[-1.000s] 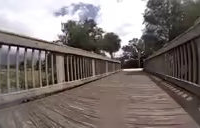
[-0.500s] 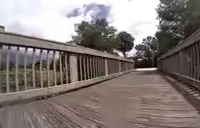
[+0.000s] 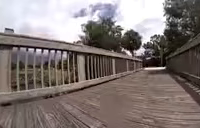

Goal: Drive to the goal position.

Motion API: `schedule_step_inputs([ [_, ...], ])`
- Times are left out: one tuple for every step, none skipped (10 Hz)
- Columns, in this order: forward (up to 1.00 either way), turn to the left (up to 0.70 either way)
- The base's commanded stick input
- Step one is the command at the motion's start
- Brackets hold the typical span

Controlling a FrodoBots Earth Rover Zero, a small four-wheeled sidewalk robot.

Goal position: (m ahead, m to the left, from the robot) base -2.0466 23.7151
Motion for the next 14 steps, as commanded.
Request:
schedule_step_inputs([
  [0.0, 0.85],
  [0.0, 0.85],
  [0.0, 0.85],
  [0.0, 0.85],
  [0.0, 0.85],
  [0.0, 0.85],
  [0.0, 0.85],
  [0.0, 0.85],
  [0.0, 0.85],
  [0.0, 0.85],
  [0.0, 0.85],
  [0.0, 0.85],
  [0.0, 0.85],
  [0.0, 0.85],
])
